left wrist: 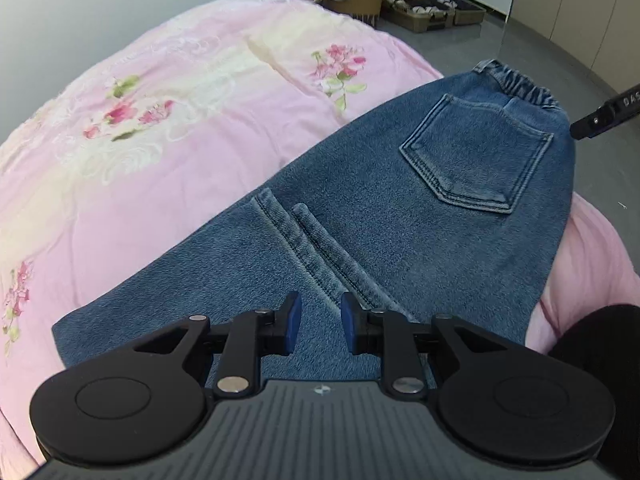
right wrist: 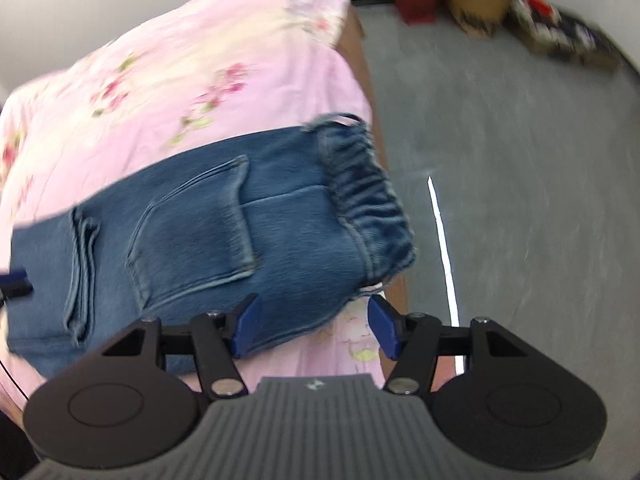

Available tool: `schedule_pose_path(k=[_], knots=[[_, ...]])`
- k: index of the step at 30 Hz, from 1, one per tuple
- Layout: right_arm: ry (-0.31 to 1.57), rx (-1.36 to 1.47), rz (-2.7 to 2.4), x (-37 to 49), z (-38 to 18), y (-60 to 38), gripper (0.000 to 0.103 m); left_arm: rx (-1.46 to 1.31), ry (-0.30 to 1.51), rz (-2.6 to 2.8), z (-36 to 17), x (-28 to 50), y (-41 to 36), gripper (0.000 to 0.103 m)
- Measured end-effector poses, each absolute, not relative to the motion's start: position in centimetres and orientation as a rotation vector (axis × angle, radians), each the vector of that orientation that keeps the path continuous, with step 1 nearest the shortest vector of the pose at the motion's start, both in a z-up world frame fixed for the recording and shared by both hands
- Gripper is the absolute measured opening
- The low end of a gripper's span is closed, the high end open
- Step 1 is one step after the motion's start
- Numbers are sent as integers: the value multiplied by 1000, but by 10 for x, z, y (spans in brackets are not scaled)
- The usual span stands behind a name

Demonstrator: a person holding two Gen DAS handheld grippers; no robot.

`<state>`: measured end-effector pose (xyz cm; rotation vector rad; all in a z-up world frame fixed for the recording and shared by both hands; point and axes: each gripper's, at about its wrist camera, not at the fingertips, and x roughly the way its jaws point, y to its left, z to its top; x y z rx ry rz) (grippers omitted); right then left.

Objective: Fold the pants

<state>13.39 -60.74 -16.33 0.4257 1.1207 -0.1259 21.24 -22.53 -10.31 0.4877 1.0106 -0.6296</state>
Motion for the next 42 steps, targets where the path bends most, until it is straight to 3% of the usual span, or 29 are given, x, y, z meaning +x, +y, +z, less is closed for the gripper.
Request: schedule_pose_path(k=[1,3,7,17,20,27,42], knots=[[1121,483,-130,137,-170,-618,67,487,1025,-626,-108,216,-230,27],[1120,567,-134,142,-182,-633,74,496,1048,-619,-117,222,-235,27],[1131,669,-119,153,-202,-654,77,537,1079,-615,-133,228,-248,27],[1116,935,-64,171,-260,-674,79,632,1113,-635,-157,233,-271,27],[1090,992,-70,173,-269,-673,74,621,1123,-646,-160,237,-271,27],[1034,818,-109,172,-206,-655,47,575,1127,-658,-159,243,-259,27],[847,442,76,188,-8,-487,29,448,1069,-713,-163,240,-221,27]])
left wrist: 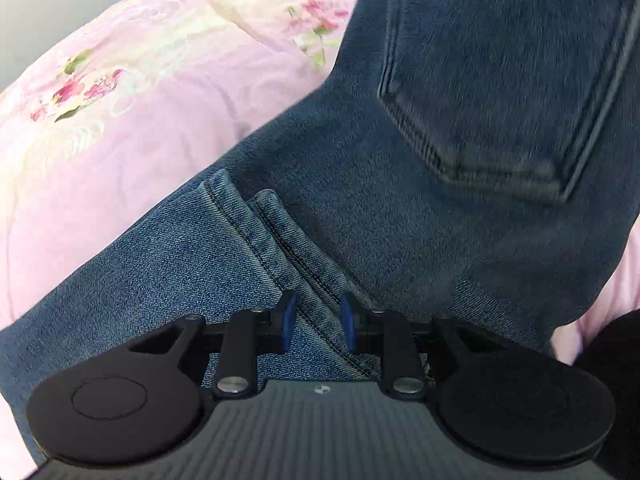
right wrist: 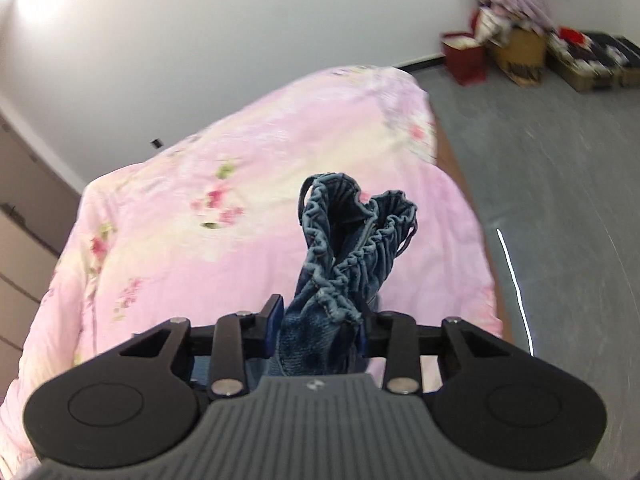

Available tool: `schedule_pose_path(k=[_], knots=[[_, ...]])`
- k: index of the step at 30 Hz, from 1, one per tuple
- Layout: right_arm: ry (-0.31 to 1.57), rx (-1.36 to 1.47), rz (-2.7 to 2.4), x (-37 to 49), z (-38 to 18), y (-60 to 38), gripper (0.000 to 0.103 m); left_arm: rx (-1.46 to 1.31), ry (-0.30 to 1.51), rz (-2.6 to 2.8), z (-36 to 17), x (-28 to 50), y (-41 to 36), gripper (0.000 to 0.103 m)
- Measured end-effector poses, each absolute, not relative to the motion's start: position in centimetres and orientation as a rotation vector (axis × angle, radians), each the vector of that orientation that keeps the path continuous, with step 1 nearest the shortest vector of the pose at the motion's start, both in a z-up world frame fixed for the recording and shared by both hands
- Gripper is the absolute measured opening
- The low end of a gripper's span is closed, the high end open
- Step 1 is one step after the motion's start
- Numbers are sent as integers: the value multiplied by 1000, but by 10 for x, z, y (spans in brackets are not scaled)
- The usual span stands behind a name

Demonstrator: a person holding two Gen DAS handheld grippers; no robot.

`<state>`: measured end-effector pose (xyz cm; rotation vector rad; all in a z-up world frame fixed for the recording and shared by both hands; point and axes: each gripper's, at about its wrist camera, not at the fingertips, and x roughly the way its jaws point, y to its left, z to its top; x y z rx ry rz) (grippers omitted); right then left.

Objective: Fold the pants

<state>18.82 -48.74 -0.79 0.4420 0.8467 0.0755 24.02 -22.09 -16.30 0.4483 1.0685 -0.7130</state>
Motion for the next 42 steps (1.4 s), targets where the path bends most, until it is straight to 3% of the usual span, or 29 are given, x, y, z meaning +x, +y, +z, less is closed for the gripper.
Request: schedule_pose_path(k=[1,5,13,22,28,29,34,39,42], knots=[[841,434,96,190,0,-472,24,407,1072,-720,-159,242,-214,28],[832,347,164,200,19,-401,23,210,1059,-733,-123,249,-163,28],[909,271,299,233,2,-255,21,164,969,-604,-69,245,-43,28],[1067,144,394,254,-80,-123,21,102,1034,-430,-86,252,71,28],[1161,-62,450,238,-157,-68,23,-11,1063,-423,-92,244,97,28],[1153,-102,461,234,-166,-63,24,-27,1063,-433,-87,245,93,28],[1102,-157,553,218,-169,-55,55,-103,1069,-468,-83,253,79,28],[1114,-147,573,212,-138,-78,68,-254,1109,-531,-92,261,68,28],[1091,-229,511,212,-124,-102,74,-308,1144,-508,-103,267,56,39]])
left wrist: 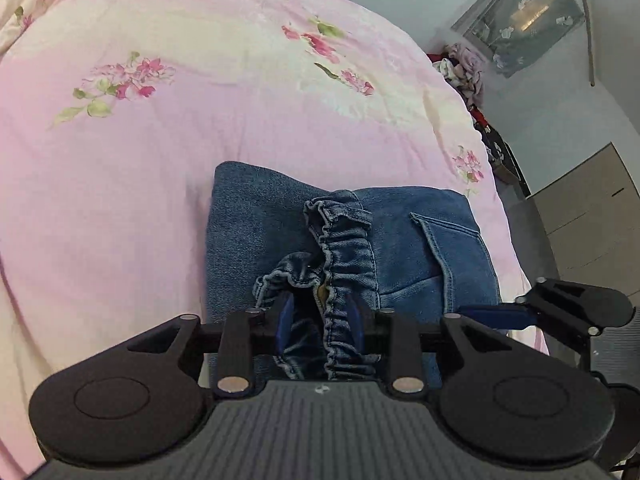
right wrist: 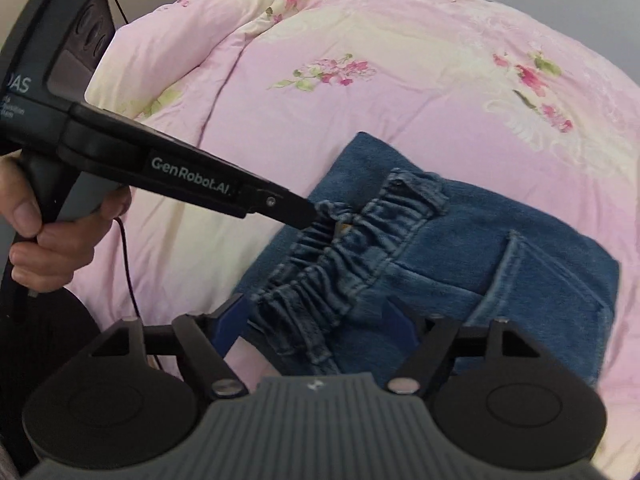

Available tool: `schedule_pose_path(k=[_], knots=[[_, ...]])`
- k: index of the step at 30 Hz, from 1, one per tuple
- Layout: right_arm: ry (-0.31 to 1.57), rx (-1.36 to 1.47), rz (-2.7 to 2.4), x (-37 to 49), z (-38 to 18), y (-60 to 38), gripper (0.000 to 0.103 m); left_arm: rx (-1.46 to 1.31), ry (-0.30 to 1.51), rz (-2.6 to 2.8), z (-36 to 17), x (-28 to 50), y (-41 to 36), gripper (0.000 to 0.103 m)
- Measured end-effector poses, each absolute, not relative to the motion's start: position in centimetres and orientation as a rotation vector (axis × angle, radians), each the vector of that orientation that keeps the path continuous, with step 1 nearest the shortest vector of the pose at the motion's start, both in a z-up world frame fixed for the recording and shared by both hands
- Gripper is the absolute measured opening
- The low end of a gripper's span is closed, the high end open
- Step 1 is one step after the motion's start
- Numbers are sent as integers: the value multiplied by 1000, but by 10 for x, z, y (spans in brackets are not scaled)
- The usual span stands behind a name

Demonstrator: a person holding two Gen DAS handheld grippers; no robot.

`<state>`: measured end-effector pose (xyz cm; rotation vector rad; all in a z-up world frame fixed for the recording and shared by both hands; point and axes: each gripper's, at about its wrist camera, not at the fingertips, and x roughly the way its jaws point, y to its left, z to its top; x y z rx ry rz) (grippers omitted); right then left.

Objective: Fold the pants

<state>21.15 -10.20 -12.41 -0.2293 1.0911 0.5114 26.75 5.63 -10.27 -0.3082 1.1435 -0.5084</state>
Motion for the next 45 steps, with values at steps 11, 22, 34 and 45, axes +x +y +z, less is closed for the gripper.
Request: schedule_pose_path(k=[11,22,34,45], knots=[[1182,-245,455,220,-168,-188,68,-697,1242,-415,-152,292,56,49],[1235,-230,530,204,-206,-188,58,-729,1306,-321,-162,318,33,57],[1155,-109,556,194,-188,-207,50,-248,1009,-382,-65,263,-21,26],[1155,40,614,208,-188,-187,52,-175,1065,-335,-88,289,17,25]])
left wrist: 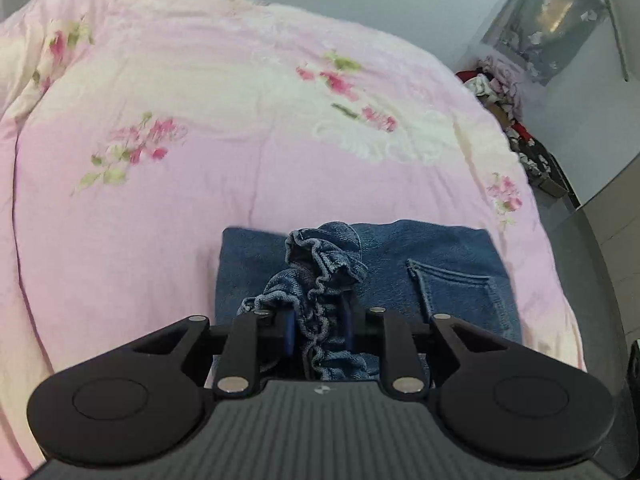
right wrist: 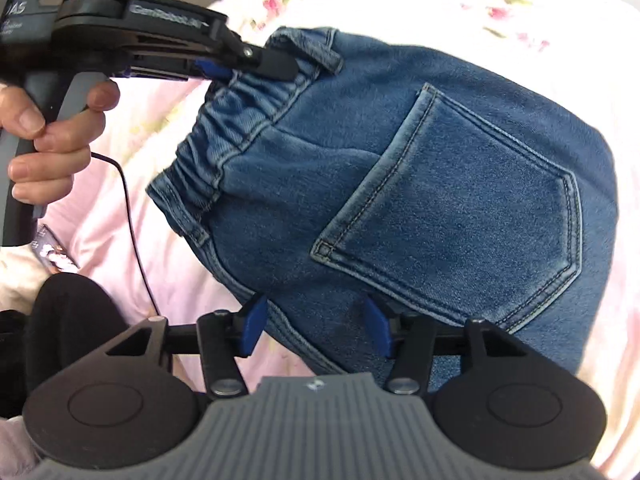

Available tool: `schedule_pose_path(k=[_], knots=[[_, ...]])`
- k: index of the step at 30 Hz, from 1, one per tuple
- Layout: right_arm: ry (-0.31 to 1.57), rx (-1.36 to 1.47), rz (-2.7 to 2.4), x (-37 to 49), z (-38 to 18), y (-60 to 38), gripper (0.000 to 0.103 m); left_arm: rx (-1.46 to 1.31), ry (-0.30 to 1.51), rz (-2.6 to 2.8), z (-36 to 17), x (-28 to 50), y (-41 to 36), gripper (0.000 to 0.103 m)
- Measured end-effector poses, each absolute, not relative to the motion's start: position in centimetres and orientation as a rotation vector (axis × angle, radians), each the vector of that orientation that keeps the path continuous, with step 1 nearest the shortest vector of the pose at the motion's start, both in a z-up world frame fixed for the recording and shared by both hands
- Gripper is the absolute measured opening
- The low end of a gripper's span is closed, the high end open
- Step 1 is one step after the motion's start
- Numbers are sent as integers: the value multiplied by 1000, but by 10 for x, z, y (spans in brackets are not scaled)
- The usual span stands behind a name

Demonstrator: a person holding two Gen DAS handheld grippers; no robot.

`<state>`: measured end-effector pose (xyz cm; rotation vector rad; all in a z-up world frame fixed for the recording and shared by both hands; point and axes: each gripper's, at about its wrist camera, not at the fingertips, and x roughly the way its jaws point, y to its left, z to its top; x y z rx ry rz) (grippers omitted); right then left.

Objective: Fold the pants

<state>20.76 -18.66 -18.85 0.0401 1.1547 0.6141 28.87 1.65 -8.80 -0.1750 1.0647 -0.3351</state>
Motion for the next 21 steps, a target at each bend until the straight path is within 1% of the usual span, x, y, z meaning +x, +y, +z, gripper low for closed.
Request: schedule_pose_path(k=[2,4,8,10,11,12,13,14,16,18,21], knots=[[1164,60,614,210,-198,-185,52,-163,1067,-308,-114,289,26,25],[1162,90,622,211,-195,-192,50,-153,1058,-309,-129,290,30,25],[1127,48,583,205,-164,-219,50,-153,1080,-322,-136,297,33,26],[1117,-30,519,202,-150,-234,48,-151,1091,-338,-133,298,34,27],[1109,-99,488,197,-147,-234,45,-148,1096,-354,-128,298,34,29],[1108,-158,469,199,-143,-233,37,-138,1101,-370,-123,297,35,33],[1116,-204,456,199,-143,-238,33,-126,1104,-383,-117,295,35,38],[1124,-236,446,199,-144,-243,31,-107,1105,-392,-111,291,34,38],[1138,-286,448,195,-149,-244,28,-29,1100,-394,-99,280,31,43],[1148,-337,448,190,-153,-241,26,56,1070,-418,-85,265,28,43],[1158,-362,449,185,-160,-236,24,105,1047,-479,-67,241,22,43]])
